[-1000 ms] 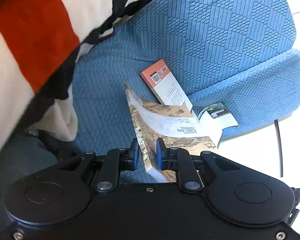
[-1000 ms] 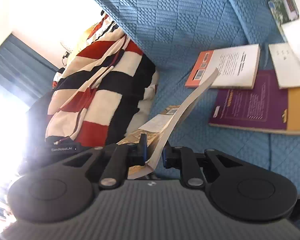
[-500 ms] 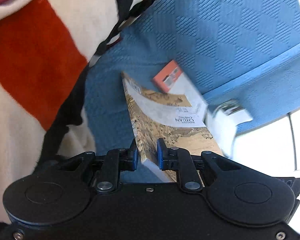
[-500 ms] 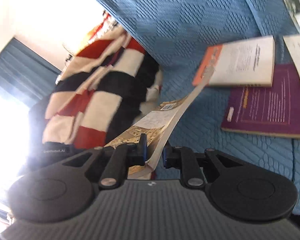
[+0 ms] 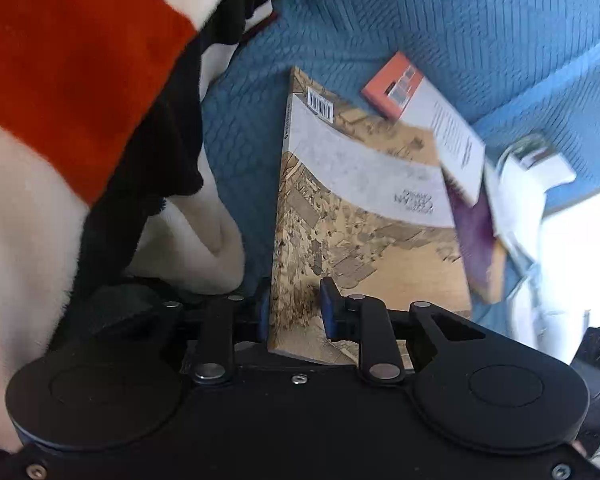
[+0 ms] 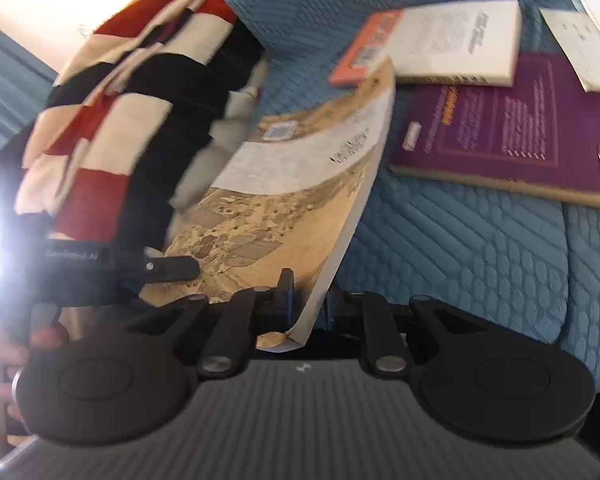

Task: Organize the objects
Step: 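Carry the tan book with the right gripper and lower it onto the seat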

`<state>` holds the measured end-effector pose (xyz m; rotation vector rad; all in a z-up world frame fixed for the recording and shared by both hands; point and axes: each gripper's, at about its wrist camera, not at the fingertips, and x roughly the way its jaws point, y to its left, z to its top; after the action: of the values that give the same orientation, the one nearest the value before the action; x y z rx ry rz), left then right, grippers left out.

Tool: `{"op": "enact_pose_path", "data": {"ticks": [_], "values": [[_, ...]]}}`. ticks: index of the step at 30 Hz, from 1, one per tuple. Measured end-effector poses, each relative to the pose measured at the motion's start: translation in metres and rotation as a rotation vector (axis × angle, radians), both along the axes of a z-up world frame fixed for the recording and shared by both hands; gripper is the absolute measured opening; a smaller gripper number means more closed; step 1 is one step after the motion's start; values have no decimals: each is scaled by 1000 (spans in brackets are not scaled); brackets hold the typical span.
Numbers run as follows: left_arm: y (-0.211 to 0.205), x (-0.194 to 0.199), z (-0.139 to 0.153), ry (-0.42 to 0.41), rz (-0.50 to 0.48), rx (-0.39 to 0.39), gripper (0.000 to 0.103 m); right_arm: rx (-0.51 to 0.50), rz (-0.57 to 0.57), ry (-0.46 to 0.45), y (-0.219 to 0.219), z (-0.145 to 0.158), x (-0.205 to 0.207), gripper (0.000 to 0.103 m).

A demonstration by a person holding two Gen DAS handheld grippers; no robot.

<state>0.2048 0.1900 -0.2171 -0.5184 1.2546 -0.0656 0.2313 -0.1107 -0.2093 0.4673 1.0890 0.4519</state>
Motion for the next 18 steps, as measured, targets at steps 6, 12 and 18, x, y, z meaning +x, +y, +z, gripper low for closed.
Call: {"op": "enact_pose_path", "data": {"ticks": [6,12,18], "values": [[-20,7,-4,-2,-81,98,21,-45,-7,48,-3,-17,-1,19],[-30,4,14,-29,-77,103,26,-110,-5,79,1,-16,-1,26],[-40,-4,49,-99,-71,108,34,-206,5,119,2,-2,-8,50]]}}
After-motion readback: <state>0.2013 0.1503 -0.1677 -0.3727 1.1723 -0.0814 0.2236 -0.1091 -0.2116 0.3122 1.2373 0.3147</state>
